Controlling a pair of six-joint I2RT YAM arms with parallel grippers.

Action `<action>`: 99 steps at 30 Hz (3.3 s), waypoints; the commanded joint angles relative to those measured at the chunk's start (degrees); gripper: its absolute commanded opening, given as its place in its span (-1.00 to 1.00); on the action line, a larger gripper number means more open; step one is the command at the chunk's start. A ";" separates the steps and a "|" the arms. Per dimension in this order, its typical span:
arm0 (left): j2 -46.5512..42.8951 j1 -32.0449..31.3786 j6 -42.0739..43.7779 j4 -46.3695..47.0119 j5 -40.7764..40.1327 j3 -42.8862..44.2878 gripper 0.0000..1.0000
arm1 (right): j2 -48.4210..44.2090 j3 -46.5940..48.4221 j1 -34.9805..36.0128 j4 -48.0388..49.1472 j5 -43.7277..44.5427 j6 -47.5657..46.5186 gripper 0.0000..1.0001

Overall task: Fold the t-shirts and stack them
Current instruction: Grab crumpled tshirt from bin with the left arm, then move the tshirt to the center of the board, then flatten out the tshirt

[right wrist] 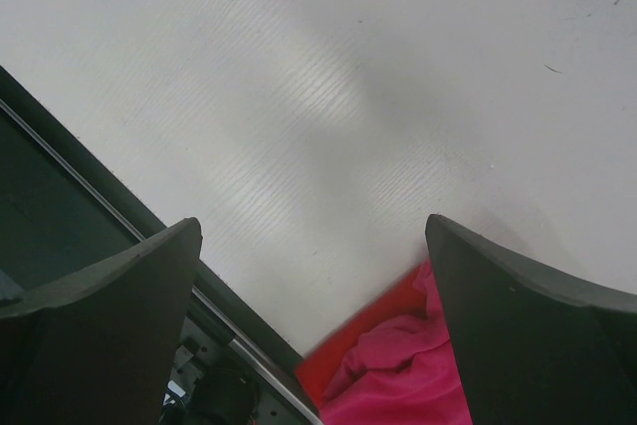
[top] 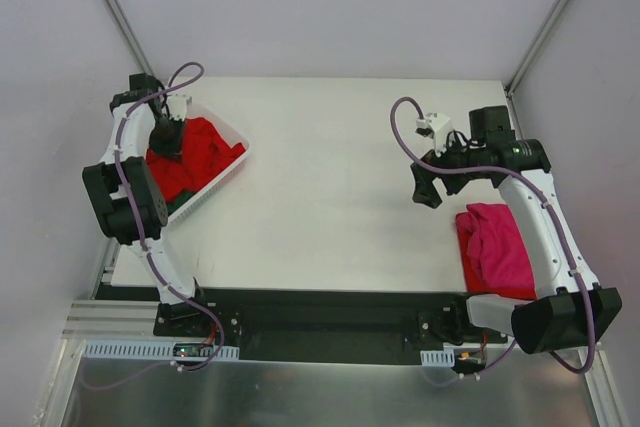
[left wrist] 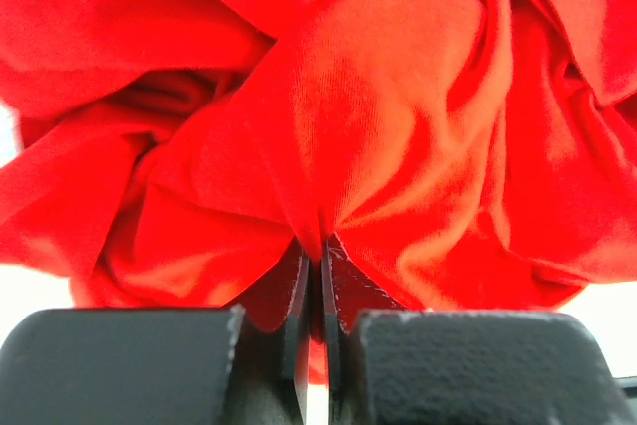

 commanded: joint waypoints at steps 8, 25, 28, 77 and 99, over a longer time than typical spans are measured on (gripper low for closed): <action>-25.15 -19.25 5.07 -3.48 5.04 28.28 -1.00 | 1.98 0.50 0.50 -1.17 -1.78 -0.89 1.00; -44.50 -30.17 7.80 -4.09 16.26 -4.76 0.99 | 2.25 0.85 1.38 -2.14 -2.13 -0.45 0.99; -45.73 -30.17 7.71 -1.46 14.86 -6.44 0.99 | 1.99 0.85 1.64 -2.31 -2.57 -0.27 1.00; -16.12 -20.06 48.04 11.55 -16.43 -25.16 -1.00 | -2.58 -7.59 2.43 -2.84 -1.25 -2.91 1.00; -21.29 -19.97 59.23 24.36 -25.30 -26.83 0.99 | -3.46 -10.31 2.43 -1.70 -1.51 -3.17 1.00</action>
